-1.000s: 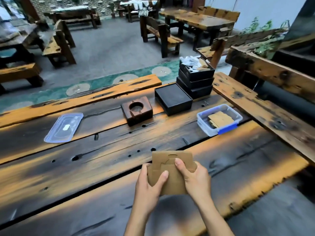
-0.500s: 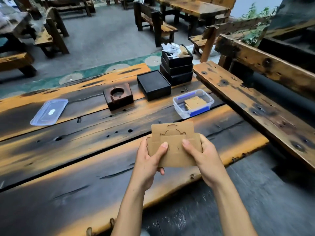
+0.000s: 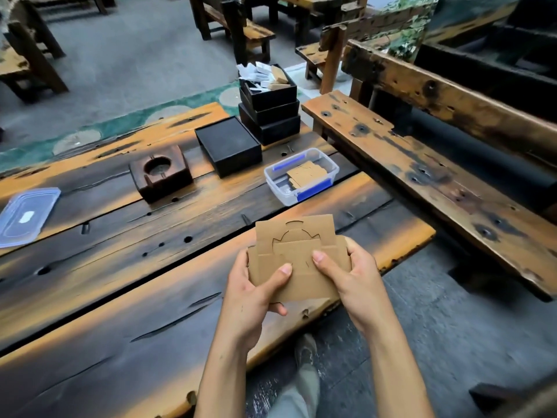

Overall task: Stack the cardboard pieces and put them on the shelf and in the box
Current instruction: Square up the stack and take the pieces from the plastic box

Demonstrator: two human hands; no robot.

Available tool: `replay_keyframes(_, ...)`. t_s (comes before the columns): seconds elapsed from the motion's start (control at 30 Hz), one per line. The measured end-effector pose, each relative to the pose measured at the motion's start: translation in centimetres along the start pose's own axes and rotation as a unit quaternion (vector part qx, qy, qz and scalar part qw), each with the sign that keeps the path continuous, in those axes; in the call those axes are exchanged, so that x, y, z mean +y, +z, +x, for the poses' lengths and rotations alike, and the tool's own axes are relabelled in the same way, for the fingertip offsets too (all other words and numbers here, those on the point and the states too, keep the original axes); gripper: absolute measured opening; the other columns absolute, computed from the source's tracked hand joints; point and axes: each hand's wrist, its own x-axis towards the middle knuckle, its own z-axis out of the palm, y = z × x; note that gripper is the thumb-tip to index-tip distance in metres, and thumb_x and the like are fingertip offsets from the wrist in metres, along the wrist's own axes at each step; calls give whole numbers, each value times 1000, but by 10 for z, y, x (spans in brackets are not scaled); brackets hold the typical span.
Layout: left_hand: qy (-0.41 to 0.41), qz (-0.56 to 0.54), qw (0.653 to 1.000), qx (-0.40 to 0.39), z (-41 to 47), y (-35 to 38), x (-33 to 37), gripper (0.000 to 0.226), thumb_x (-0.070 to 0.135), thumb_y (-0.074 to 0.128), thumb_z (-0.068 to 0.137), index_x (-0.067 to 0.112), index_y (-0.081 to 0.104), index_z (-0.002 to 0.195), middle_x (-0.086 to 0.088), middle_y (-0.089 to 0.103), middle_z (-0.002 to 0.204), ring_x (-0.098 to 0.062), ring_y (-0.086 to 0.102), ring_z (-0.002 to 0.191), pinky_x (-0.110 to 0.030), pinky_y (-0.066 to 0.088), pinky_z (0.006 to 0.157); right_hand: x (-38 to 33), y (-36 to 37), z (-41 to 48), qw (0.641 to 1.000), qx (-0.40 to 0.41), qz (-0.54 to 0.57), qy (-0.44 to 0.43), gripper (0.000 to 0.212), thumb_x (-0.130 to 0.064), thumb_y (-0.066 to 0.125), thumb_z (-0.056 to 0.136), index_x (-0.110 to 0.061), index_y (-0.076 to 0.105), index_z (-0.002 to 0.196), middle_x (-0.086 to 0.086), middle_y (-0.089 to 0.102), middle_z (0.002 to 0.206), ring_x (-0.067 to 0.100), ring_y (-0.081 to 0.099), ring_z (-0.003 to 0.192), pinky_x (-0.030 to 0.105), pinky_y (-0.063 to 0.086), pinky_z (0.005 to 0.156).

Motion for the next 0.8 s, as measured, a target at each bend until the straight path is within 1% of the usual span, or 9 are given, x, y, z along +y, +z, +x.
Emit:
replay_keyframes(0.13,-5,-4,1000,-12,38,15,9,55,20,82,76,25,59,126,6,80,104,-10,74,78,-25,47,39,-3,-8,35,999,31,-1,7,27,-27,75,86,-17,70,110,4,79,107,20,75,101,29,59,79)
replay_keyframes(0.23,-11,-7,1000,-21,72,27,18,61,18,84,75,41,57,125,12,78,100,-12,73,75,-26,48,39,-9,-15,65,999,49,6,7,33,-27,76,84,-15,69,114,3,78,108,20,74,103,27,58,81)
replay_keyframes(0.3,-9,-13,999,-31,96,35,24,59,17,84,76,47,58,121,15,77,101,-12,74,75,-25,48,39,-13,-20,90,998,61,5,9,39,-22,78,86,-16,65,122,3,77,112,19,73,106,31,58,85)
replay_keyframes(0.37,-12,-16,999,-27,117,43,29,61,17,83,76,41,56,125,21,76,98,-10,75,72,-24,48,39,-17,-23,112,997,75,-1,19,43,-16,78,90,-17,60,129,4,76,116,19,72,107,36,58,89)
replay_keyframes(0.43,-20,-20,999,-18,137,50,31,64,17,83,74,35,55,129,20,76,96,-11,75,70,-24,49,39,-19,-26,132,997,78,-9,25,42,-13,76,90,-17,60,128,4,76,115,19,72,106,34,59,87)
replay_keyframes(0.5,-27,-27,999,-10,155,55,33,63,18,83,73,28,57,129,11,78,99,-12,74,70,-24,48,38,-22,-29,153,996,79,-16,30,41,-13,77,90,-17,61,127,4,76,113,18,73,104,29,60,82)
replay_keyframes(0.57,-27,-30,999,-5,173,60,34,59,17,82,72,23,59,126,5,78,102,-12,73,71,-24,48,38,-25,-31,173,996,74,-30,32,41,-14,77,90,-18,61,127,4,76,114,18,73,104,28,60,80)
replay_keyframes(0.67,-26,-36,999,1,195,65,37,58,18,81,72,24,58,126,9,79,99,-11,73,71,-24,47,38,-27,-32,197,996,68,-44,36,43,-14,77,90,-17,60,130,5,75,118,19,73,107,32,59,85)
replay_keyframes(0.8,-29,-34,999,3,215,69,40,61,18,80,72,24,57,128,-4,76,112,-11,72,69,-23,44,38,-27,-33,219,996,64,-46,34,44,-12,76,90,-16,60,131,4,75,118,18,73,107,26,59,80)
